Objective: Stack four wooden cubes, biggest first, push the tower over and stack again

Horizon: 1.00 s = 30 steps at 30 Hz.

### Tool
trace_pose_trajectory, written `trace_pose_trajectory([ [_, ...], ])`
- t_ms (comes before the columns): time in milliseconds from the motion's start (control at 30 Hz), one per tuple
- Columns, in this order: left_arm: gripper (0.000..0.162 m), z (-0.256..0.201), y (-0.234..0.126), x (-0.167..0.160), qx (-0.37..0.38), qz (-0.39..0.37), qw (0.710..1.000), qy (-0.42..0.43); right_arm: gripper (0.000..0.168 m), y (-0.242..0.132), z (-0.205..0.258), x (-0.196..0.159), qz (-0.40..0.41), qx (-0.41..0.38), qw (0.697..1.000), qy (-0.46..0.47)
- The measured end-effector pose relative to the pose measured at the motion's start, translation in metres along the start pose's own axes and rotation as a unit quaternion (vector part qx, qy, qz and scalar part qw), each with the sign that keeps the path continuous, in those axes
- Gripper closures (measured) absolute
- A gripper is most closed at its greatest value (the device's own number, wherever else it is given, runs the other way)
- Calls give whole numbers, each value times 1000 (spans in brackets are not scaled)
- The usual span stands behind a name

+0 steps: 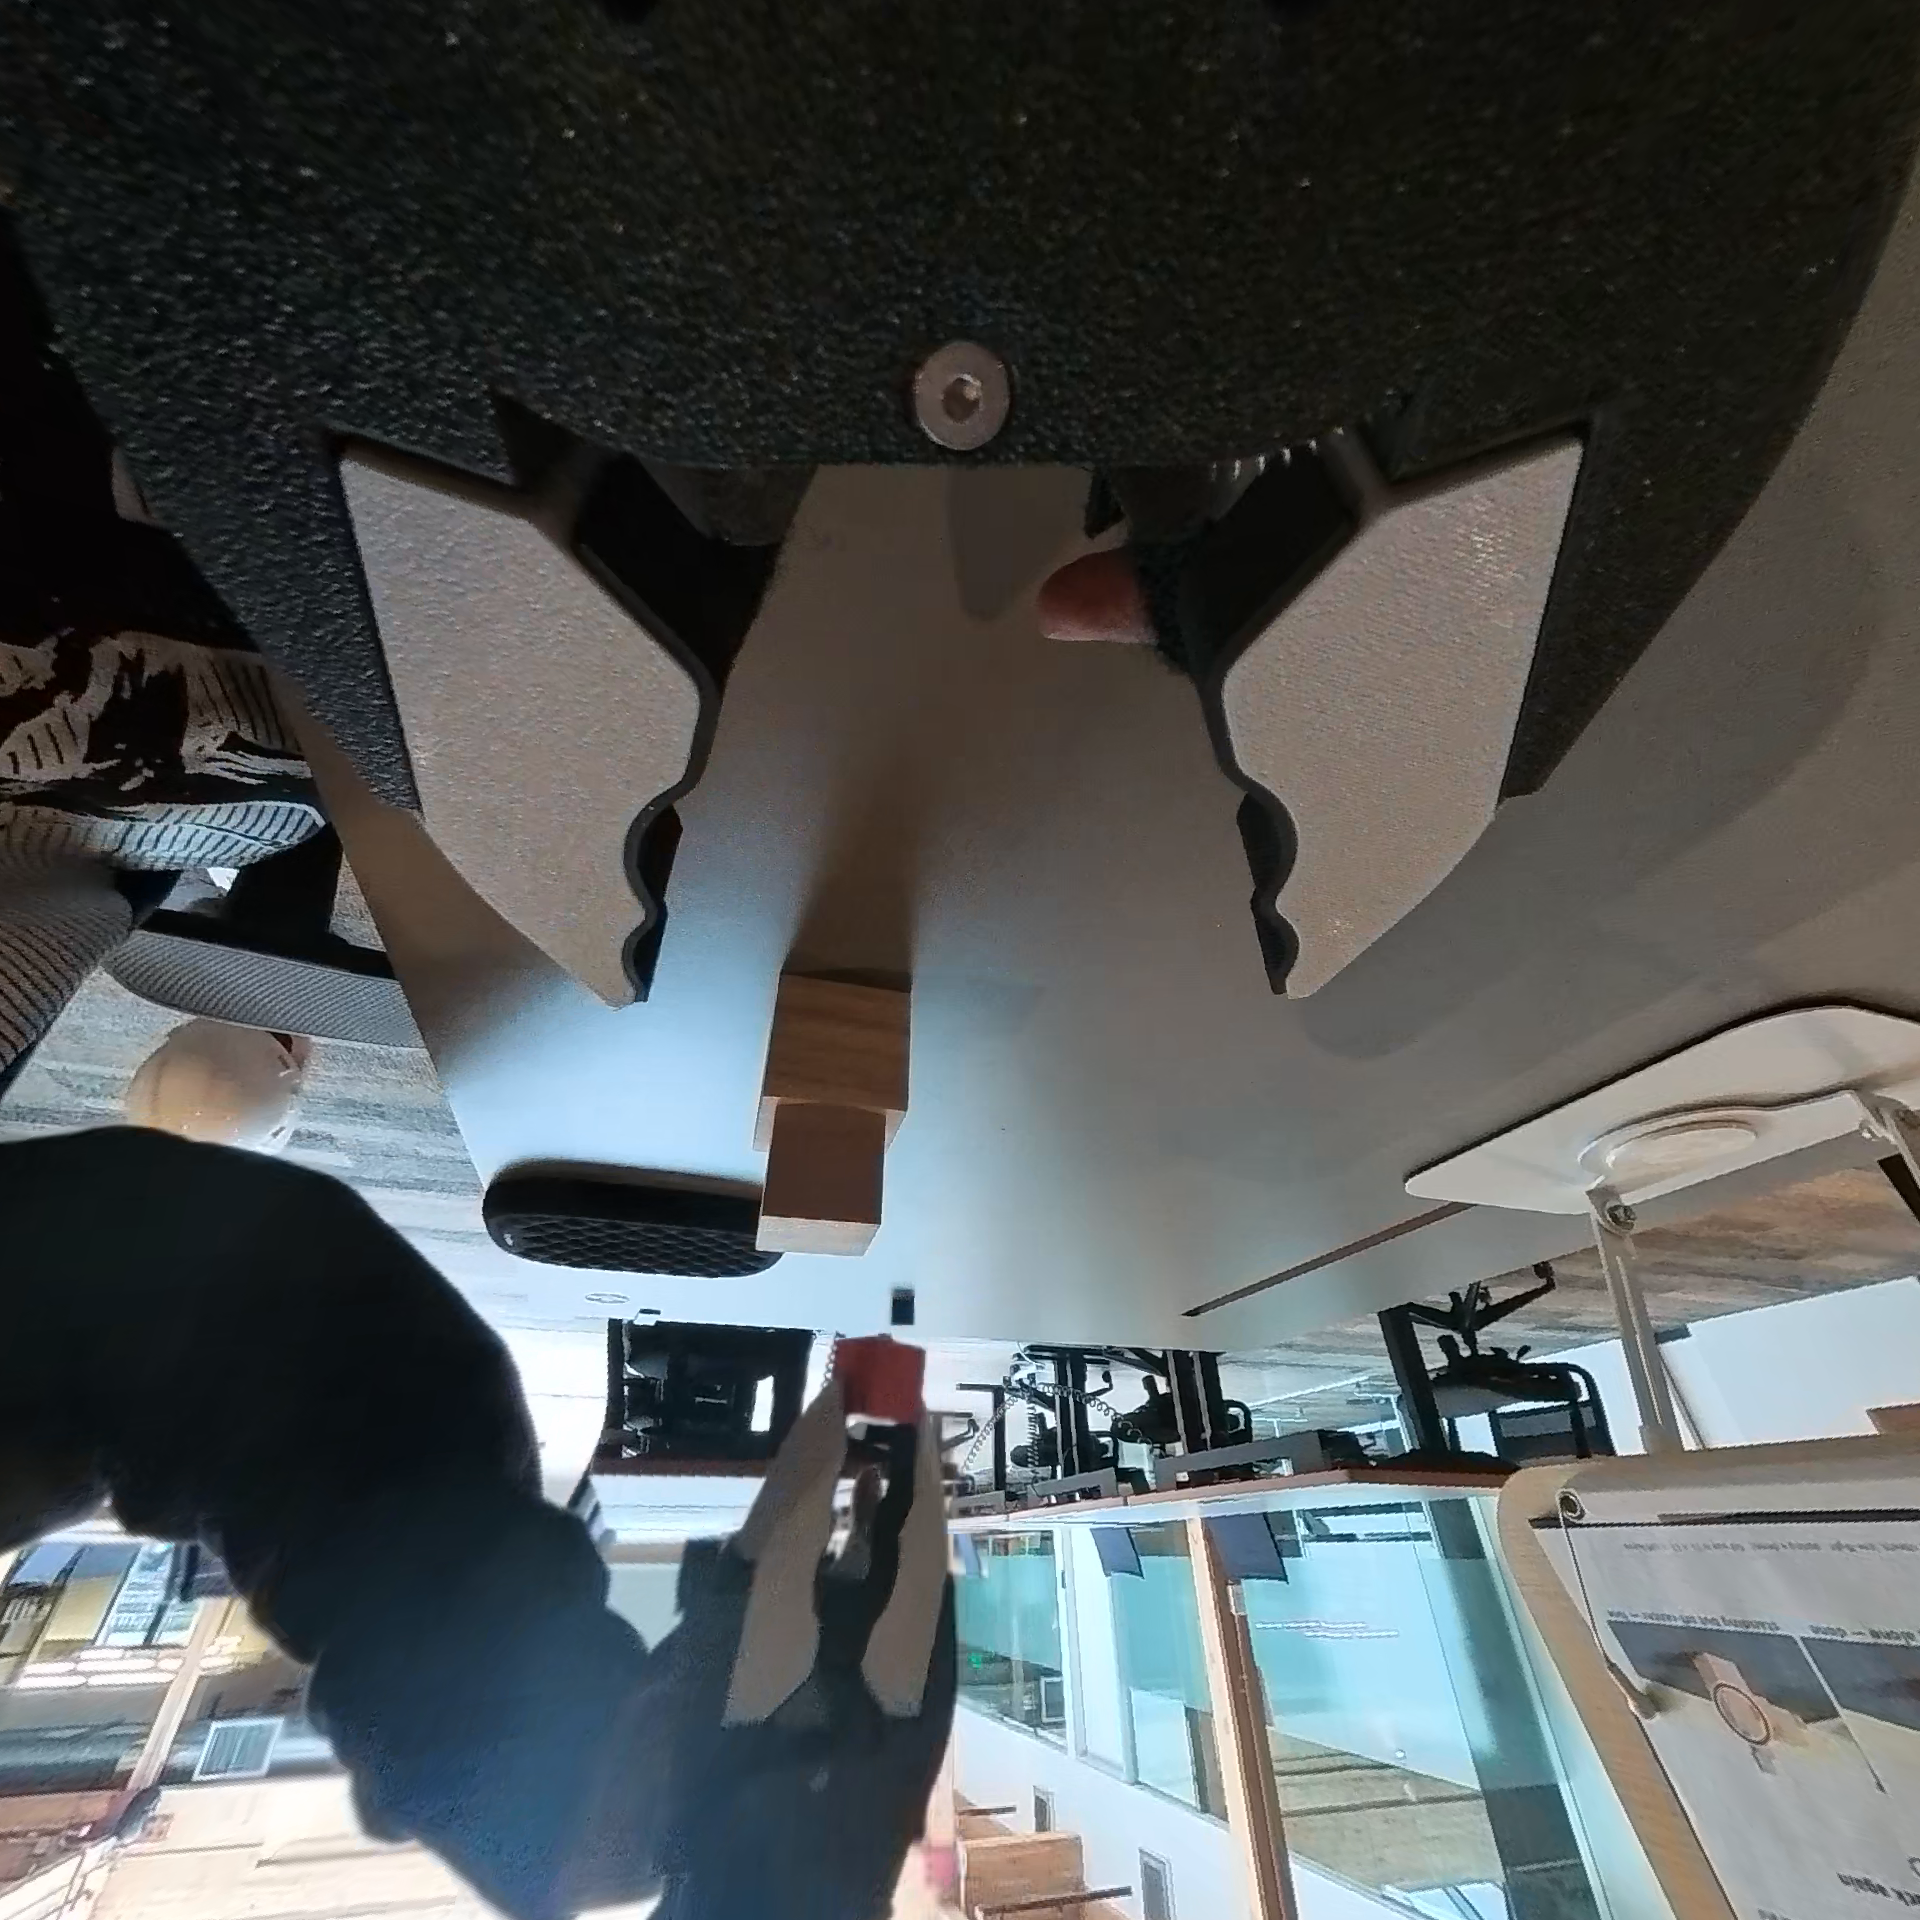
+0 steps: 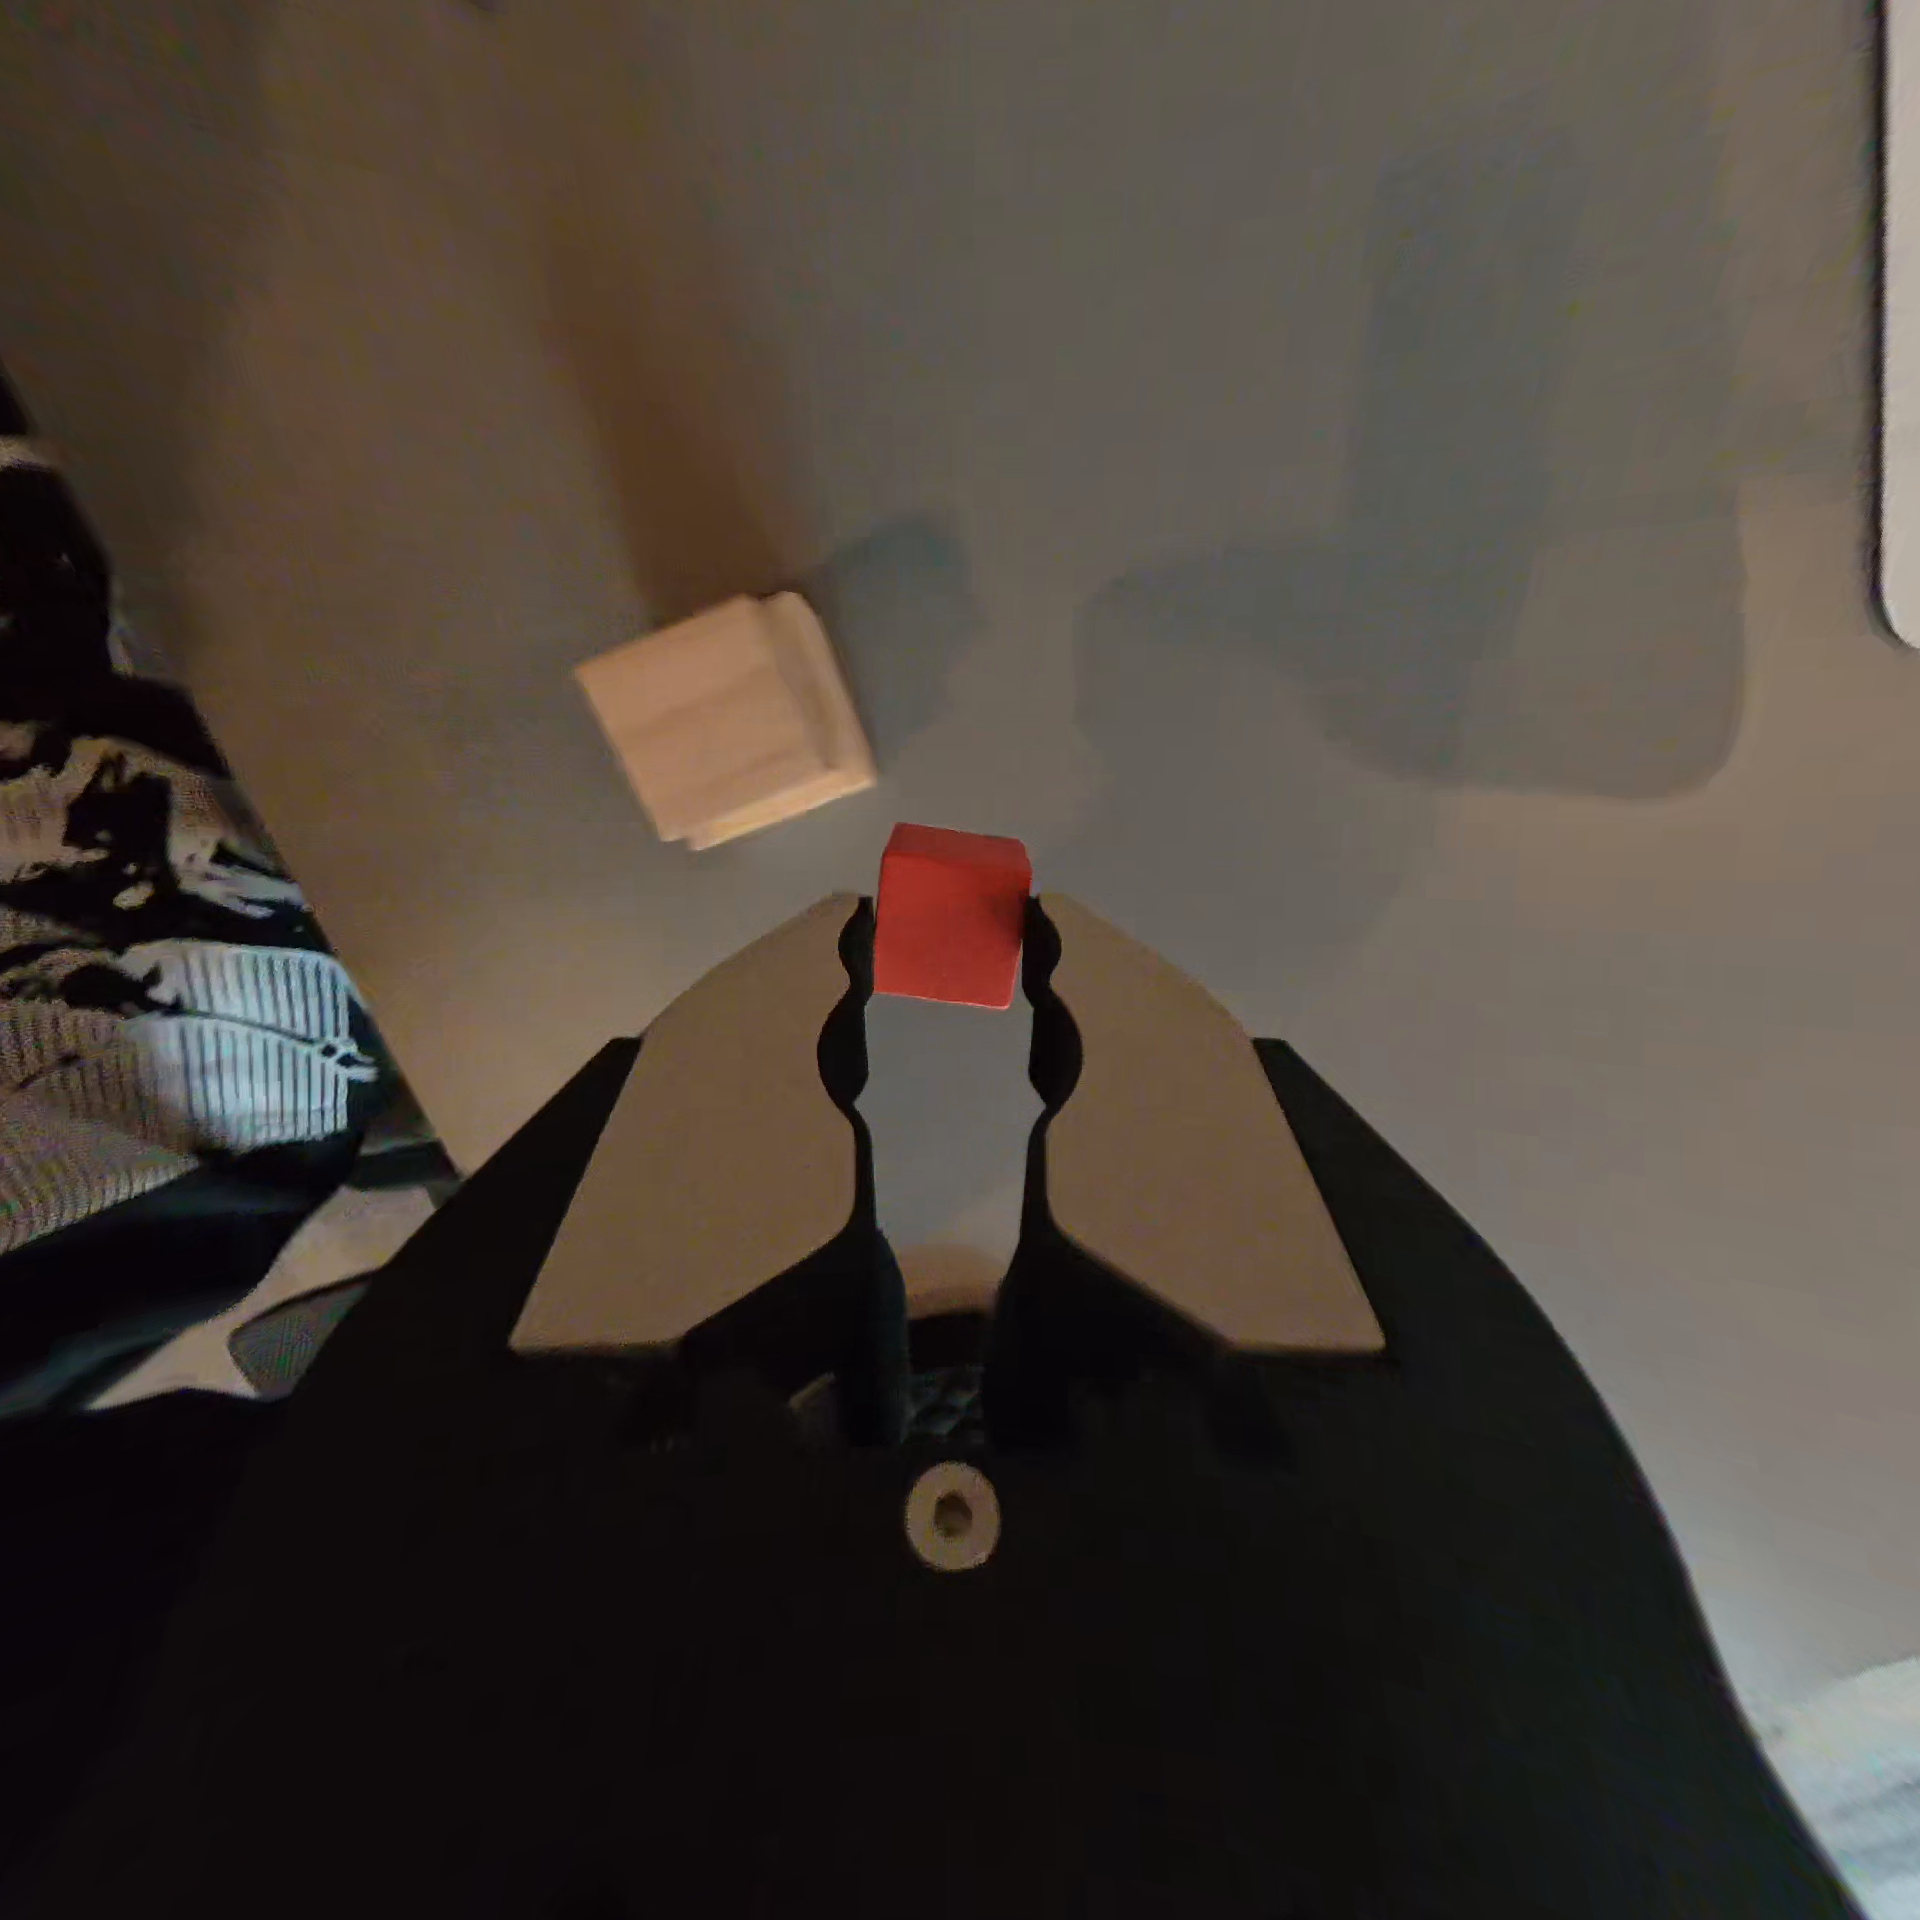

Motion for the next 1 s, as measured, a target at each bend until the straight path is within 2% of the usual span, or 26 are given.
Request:
trace_pose_trajectory([
  [133, 55, 0, 0, 0, 0, -1, 1000, 0, 141, -7, 26, 20, 19, 12, 998, -65],
  [300, 55, 0, 0, 0, -1, 0, 1000, 1, 141, 2, 45, 33, 27, 44, 991, -120],
  [533, 55, 0, 0, 0, -2, 1, 1000, 0, 141, 13, 48, 35, 43, 59, 987, -146],
  [800, 55, 0, 0, 0, -1, 0, 1000, -1, 141, 16, 51, 35, 51, 52, 971, -227],
  [1000, 55, 0, 0, 0, -2, 1, 1000, -3, 141, 18, 50, 37, 53, 50, 968, -238],
])
Point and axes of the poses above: each gripper's, where its closed fingertips meet, y out along the fingers, x out of its top, z = x × y across the jaws, the point moved 6 cm from there along -y, back along the fingers, and after that the axes turned 6 degrees about z, right-handed, at the moved point
